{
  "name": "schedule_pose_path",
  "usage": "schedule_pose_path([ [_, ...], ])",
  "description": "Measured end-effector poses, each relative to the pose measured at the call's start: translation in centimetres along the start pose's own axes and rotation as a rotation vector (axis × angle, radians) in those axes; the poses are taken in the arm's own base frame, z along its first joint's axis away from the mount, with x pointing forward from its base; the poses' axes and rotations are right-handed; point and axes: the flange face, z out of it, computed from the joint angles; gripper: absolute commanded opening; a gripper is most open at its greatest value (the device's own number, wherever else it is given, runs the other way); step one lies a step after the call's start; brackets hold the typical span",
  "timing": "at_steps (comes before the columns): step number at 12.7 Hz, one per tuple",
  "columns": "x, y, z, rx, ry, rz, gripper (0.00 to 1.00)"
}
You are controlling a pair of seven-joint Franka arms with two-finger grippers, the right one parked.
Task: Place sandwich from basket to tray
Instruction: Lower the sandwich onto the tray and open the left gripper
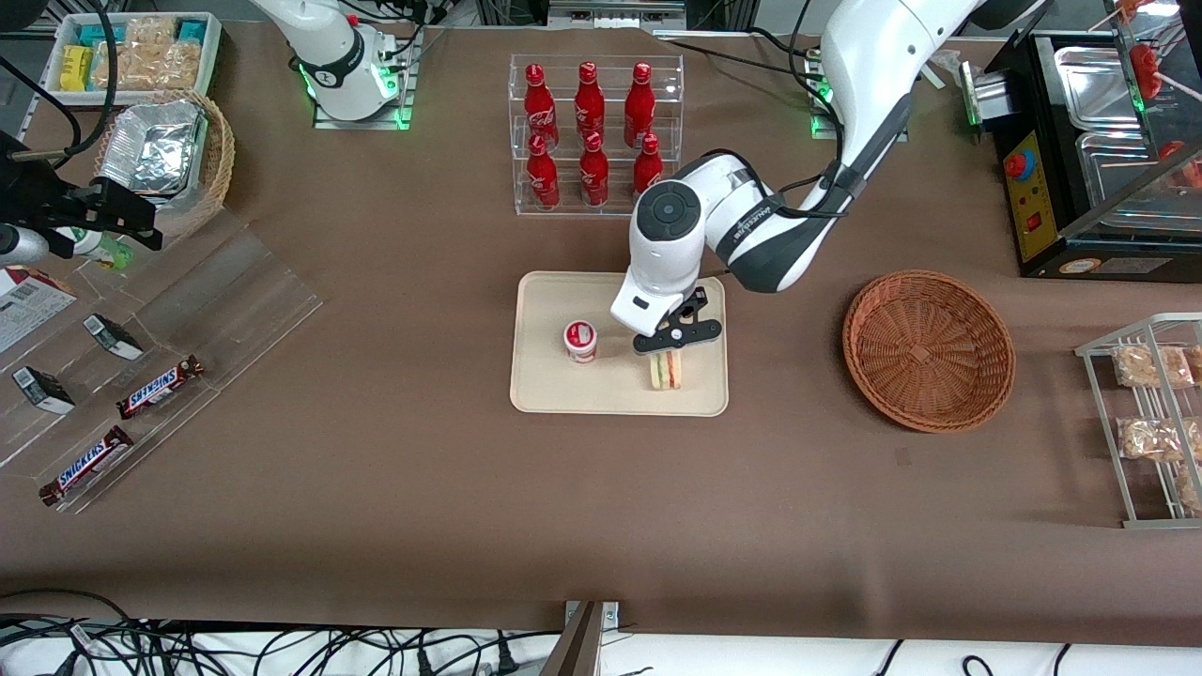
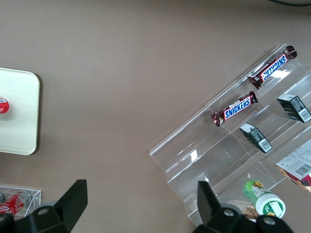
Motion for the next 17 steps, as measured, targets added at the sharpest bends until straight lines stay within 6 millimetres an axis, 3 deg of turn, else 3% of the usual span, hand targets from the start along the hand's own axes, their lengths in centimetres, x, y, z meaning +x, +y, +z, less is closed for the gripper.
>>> schedule_pose_path([
  [4, -0.1, 0.1, 1.7, 0.032, 0.028, -0.016, 0.28],
  [12, -0.3, 0.5, 2.2, 0.010, 0.029, -0.037, 0.28],
  [15, -0.3, 0.6, 2.4, 0.012, 0.027, -0.037, 0.37],
  [17, -0.4, 0.6, 2.5, 0.013, 0.027, -0.036, 0.37],
])
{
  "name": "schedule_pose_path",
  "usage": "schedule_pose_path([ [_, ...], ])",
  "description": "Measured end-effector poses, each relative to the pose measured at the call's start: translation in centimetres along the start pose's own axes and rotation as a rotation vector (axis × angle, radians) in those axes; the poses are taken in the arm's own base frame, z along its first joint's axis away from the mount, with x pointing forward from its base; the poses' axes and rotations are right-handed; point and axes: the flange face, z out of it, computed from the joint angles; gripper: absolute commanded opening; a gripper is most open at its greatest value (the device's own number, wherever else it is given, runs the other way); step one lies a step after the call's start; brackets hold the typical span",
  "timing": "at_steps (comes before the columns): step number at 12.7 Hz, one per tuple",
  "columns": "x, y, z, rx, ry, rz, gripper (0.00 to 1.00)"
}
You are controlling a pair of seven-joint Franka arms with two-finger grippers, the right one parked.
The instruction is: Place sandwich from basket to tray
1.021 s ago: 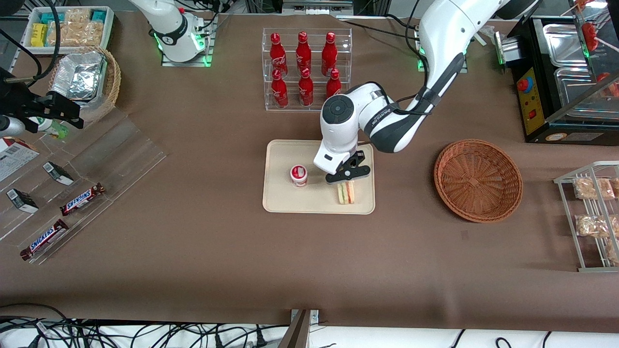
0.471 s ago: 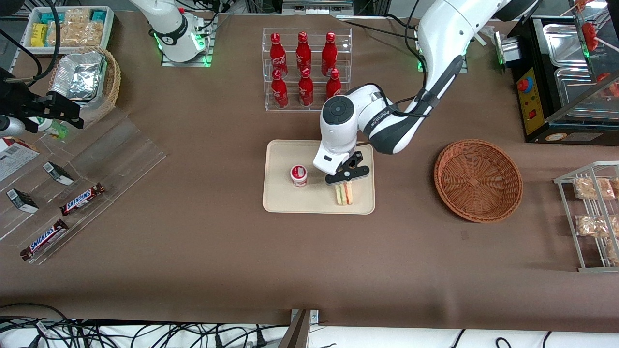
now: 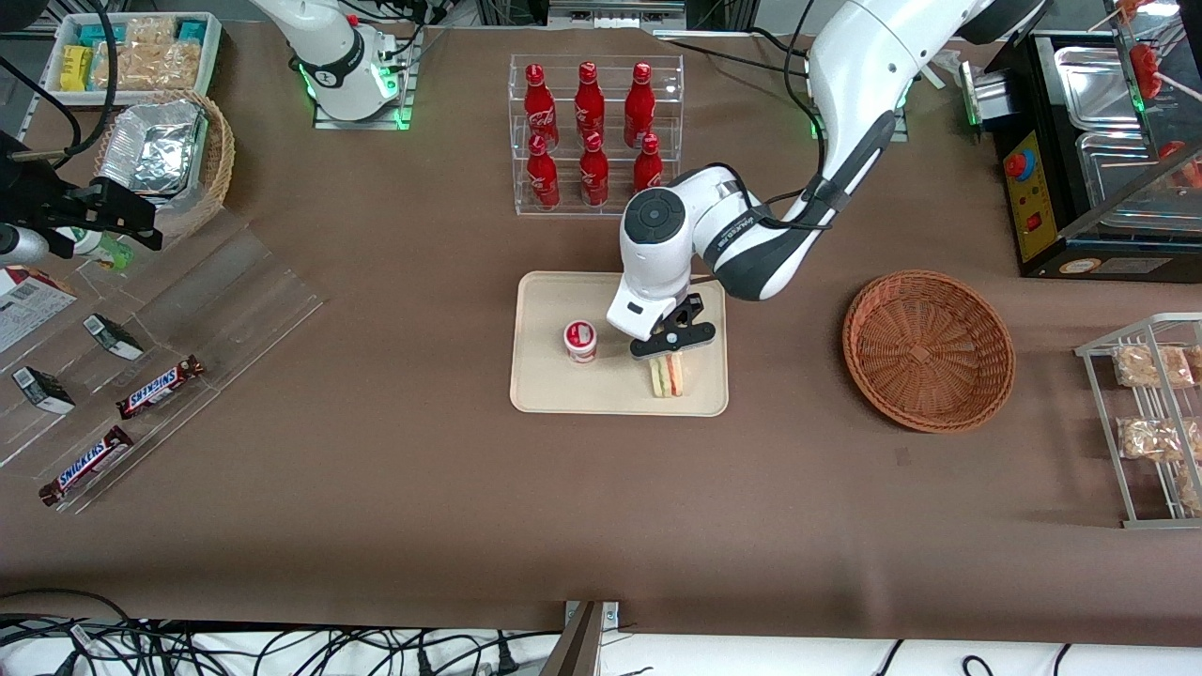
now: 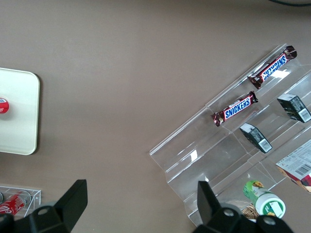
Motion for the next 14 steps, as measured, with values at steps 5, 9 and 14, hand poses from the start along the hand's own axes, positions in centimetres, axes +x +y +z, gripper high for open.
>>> schedule_pose_path([
  [5, -0.3, 0.2, 0.3, 0.010, 0.015, 0.019, 0.79],
  [9, -0.3, 0.2, 0.4, 0.011, 0.014, 0.019, 1.00],
  [14, 1.2, 0.1, -1.2, -0.012, 0.036, -0.002, 1.00],
])
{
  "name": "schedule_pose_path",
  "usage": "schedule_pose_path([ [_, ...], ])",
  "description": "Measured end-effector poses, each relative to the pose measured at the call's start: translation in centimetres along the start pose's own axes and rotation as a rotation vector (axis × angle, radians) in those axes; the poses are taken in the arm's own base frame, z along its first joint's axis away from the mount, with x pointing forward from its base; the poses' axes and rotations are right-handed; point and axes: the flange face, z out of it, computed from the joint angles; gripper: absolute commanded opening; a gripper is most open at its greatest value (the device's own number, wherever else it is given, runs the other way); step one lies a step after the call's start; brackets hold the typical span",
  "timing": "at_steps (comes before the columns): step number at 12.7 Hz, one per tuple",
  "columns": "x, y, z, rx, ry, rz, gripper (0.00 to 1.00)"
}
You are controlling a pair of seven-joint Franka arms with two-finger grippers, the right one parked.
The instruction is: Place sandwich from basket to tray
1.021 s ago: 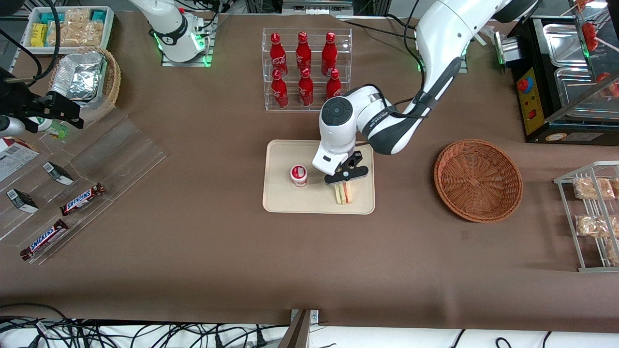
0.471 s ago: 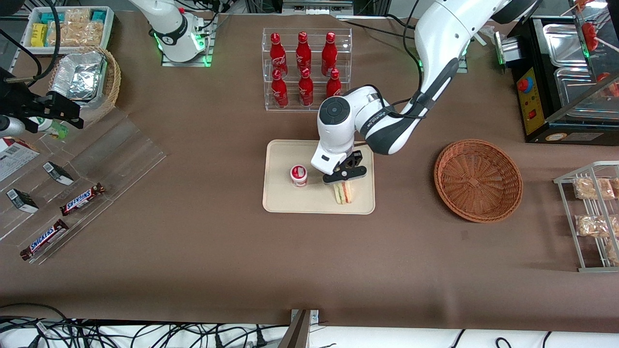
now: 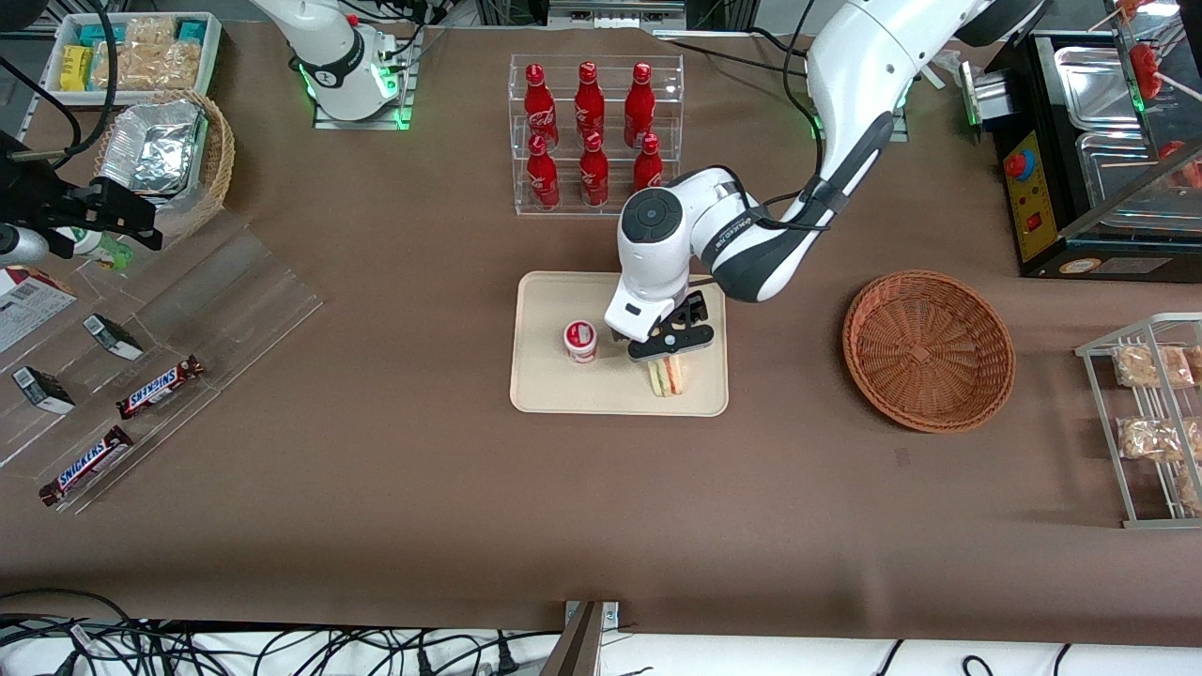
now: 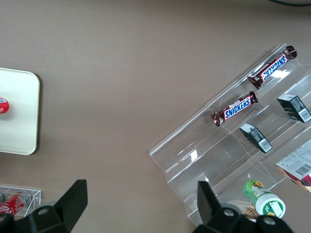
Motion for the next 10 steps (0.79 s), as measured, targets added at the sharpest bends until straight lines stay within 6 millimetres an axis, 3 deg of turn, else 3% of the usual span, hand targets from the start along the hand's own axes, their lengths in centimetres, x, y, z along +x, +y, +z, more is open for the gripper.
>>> schedule_pose_path([
  [3, 2.6, -1.7, -4.2, 0.009, -0.001, -0.009, 1.00],
  [5, 5.1, -3.9, -9.0, 0.014, -0.059, 0.021, 1.00],
  [8, 9.5, -9.5, -16.1, 0.032, -0.106, 0.068, 1.00],
  [10, 12.4, -14.0, -19.1, 0.014, -0.127, 0.109, 1.00],
])
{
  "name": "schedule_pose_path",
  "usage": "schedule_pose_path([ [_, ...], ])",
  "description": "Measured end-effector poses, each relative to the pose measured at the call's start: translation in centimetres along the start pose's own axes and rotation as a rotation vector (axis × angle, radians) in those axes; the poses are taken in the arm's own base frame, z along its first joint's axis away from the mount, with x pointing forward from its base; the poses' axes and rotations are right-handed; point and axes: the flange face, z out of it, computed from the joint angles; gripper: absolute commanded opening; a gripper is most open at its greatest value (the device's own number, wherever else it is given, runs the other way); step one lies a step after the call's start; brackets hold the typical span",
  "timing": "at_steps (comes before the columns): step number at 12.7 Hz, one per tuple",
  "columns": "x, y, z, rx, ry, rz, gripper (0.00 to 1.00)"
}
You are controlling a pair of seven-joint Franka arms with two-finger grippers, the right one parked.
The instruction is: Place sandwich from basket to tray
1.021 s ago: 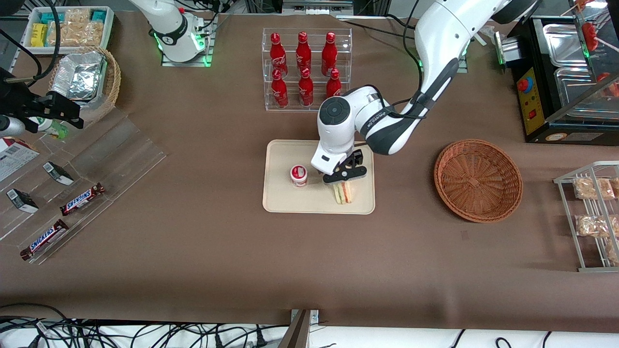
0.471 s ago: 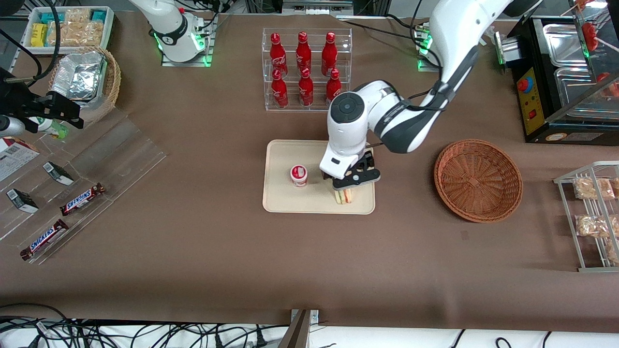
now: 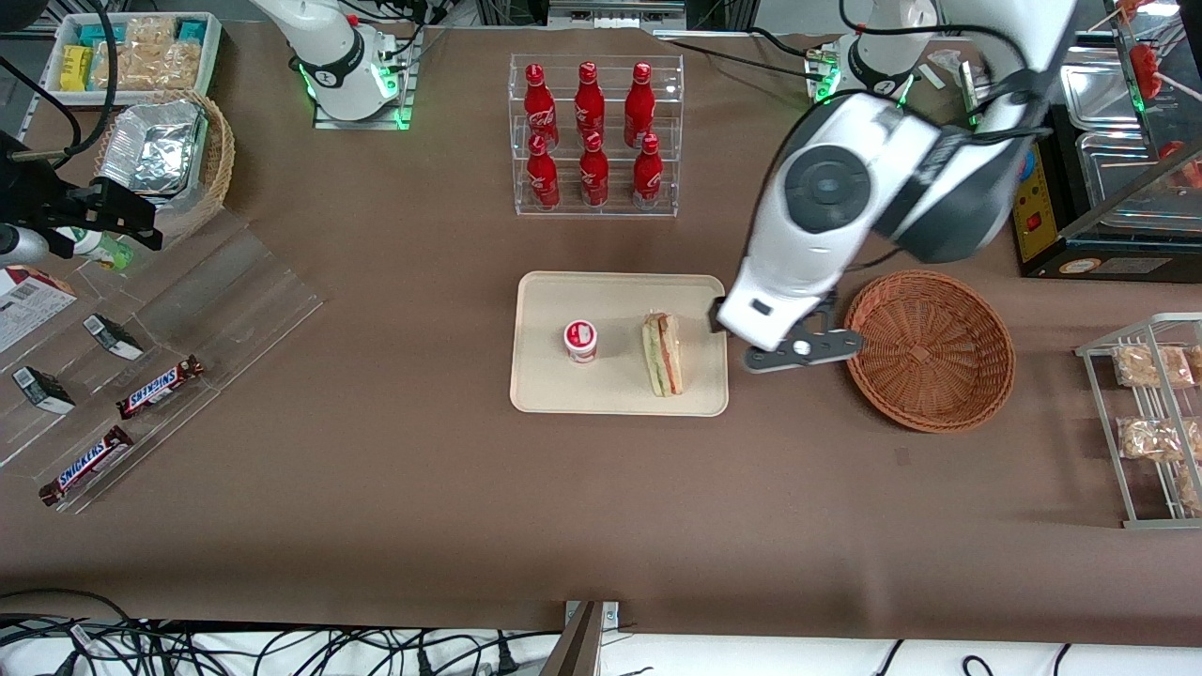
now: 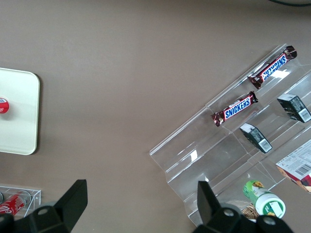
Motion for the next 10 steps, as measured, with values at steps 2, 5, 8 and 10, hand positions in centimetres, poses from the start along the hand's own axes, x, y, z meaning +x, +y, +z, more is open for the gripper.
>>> schedule_pose_path([
  [2, 2.1, -5.3, -2.0, -0.022, -0.008, 0.046, 1.00],
  [5, 4.8, -12.5, -2.5, -0.022, -0.026, 0.102, 1.00],
  [8, 6.7, -17.8, -3.4, -0.032, -0.016, 0.156, 1.00],
  [10, 7.5, -21.0, -3.4, -0.035, -0.018, 0.187, 1.00],
])
